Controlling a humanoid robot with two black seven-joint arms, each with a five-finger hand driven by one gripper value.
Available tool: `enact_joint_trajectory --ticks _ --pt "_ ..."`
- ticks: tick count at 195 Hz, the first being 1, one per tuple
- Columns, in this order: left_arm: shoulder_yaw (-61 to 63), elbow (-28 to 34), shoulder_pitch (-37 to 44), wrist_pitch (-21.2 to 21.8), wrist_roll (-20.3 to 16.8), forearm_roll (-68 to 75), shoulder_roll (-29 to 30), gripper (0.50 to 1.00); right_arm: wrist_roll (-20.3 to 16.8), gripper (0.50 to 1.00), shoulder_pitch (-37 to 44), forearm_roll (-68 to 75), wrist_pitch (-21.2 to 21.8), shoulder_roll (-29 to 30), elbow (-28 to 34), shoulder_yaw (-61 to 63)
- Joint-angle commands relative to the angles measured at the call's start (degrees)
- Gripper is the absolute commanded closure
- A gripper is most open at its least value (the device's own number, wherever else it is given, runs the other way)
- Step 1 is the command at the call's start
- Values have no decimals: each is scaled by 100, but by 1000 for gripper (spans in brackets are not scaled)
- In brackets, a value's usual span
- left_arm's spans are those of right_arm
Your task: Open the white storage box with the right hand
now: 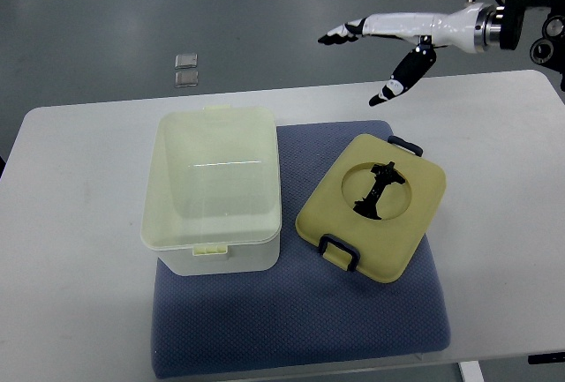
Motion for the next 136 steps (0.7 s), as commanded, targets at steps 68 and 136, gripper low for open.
enact_joint_trajectory --ticks 68,136 --pt "17 -20 -1 -9 0 9 0 500 -1303 570 -2185 5224 -144 1309 -1966 3027" --pt "17 -20 -1 -9 8 0 0 500 -1040 570 -3696 6754 462 2197 -1993 4512"
